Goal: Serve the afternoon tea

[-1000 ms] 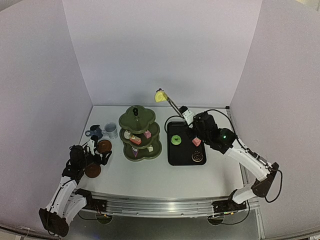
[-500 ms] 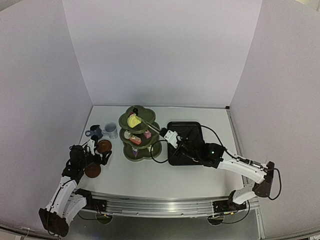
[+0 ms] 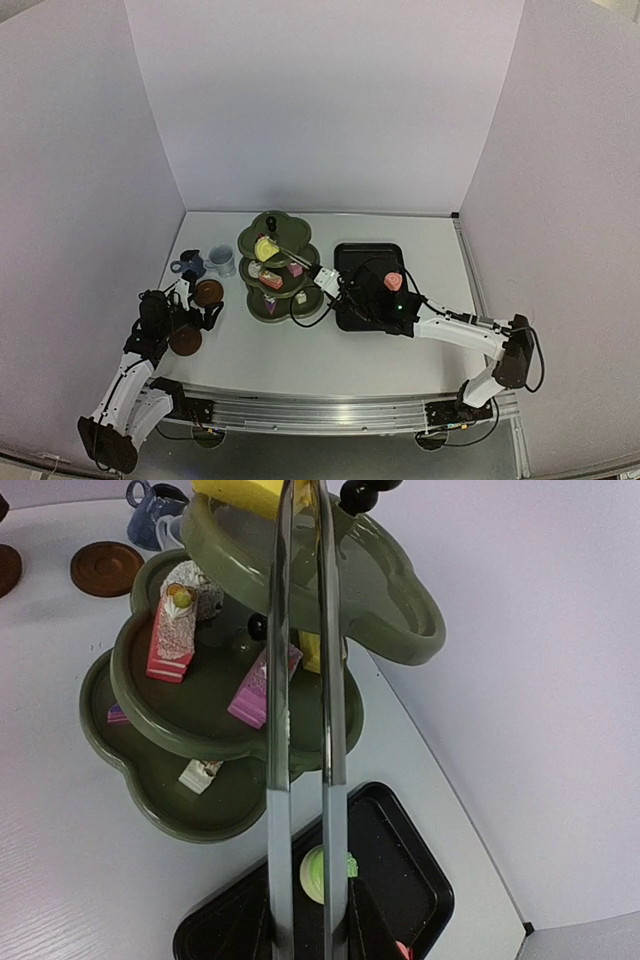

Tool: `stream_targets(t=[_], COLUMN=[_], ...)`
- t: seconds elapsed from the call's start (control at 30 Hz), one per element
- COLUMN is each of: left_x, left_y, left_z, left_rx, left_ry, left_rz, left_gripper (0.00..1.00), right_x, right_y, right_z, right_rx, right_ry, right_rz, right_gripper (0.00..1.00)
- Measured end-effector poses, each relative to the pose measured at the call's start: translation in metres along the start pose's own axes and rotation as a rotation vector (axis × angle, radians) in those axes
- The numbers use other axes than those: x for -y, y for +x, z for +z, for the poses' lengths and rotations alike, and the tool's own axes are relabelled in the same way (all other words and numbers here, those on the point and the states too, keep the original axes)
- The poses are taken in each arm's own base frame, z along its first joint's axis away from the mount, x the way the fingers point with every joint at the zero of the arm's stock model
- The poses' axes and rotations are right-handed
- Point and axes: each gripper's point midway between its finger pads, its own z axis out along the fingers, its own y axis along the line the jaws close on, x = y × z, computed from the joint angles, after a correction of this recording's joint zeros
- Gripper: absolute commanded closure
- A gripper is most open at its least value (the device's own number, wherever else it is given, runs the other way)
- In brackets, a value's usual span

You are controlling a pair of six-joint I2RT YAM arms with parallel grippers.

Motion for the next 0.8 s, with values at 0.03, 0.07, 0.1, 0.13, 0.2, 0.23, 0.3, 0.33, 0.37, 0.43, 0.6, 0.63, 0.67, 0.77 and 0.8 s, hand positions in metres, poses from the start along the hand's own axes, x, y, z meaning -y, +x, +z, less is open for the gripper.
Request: stream_targets(t=[0.03,0.07,0.1,0.13,0.2,0.23,0.3,0.33,0.37,0.43,0.6,0.63,0.67,0.77,0.8], left_x=[0.0,0.0,0.0,0.0,0.0,0.0,0.0,0.0,0.0,0.0,0.0,0.0,0.0,0.0,0.0], left_y=[0.0,0.0,0.0,0.0,0.0,0.0,0.0,0.0,0.0,0.0,0.0,0.0,0.0,-0.001,-0.001], left_z=[0.0,0.0,0.0,0.0,0.0,0.0,0.0,0.0,0.0,0.0,0.0,0.0,0.0,0.0,0.0], left_rx=[0.0,0.0,0.0,0.0,-0.001,-0.002,-0.002,-0.002,-0.002,-0.001,0.0,0.0,-0.001,0.001,0.002], left_ry=[0.0,0.0,0.0,0.0,0.001,0.001,0.001,0.001,0.001,0.001,0.001,0.001,0.001,0.001,0.001], left_rz=[0.0,0.0,0.0,-0.001,-0.001,-0.001,-0.001,-0.001,-0.001,0.0,0.0,0.0,0.0,0.001,0.001], left_gripper=[0.01,0.01,0.01,0.01,0.01,0.01,0.01,0.01,0.01,0.01,0.01,0.01,0.01,0.01,0.01], right_x=[0.001,0.003,0.005,0.008,0.012,0.014,0.016,0.016,0.016,0.016,0.016,0.016,0.016,0.016,0.016], right_y=[0.0,0.0,-0.001,-0.003,-0.003,-0.003,-0.001,0.001,0.002,0.005,0.009,0.009,0.009,0.01,0.011], right_z=[0.0,0.0,0.0,0.0,0.002,0.003,0.008,0.01,0.012,0.016,0.022,0.022,0.022,0.022,0.023], right_rx=[-0.002,0.001,0.004,0.007,0.007,0.005,-0.003,-0.007,-0.011,-0.02,-0.035,-0.037,-0.037,-0.037,-0.038], right_ry=[0.008,0.018,0.029,0.042,0.068,0.08,0.1,0.105,0.109,0.118,0.131,0.134,0.136,0.139,0.139], right_rz=[-0.002,-0.002,-0.001,0.0,0.001,0.001,0.004,0.004,0.004,0.0,-0.017,-0.02,-0.022,-0.024,-0.025], right_gripper=[1.0,1.0,1.0,1.0,1.0,1.0,1.0,1.0,1.0,1.0,1.0,1.0,1.0,1.0,1.0])
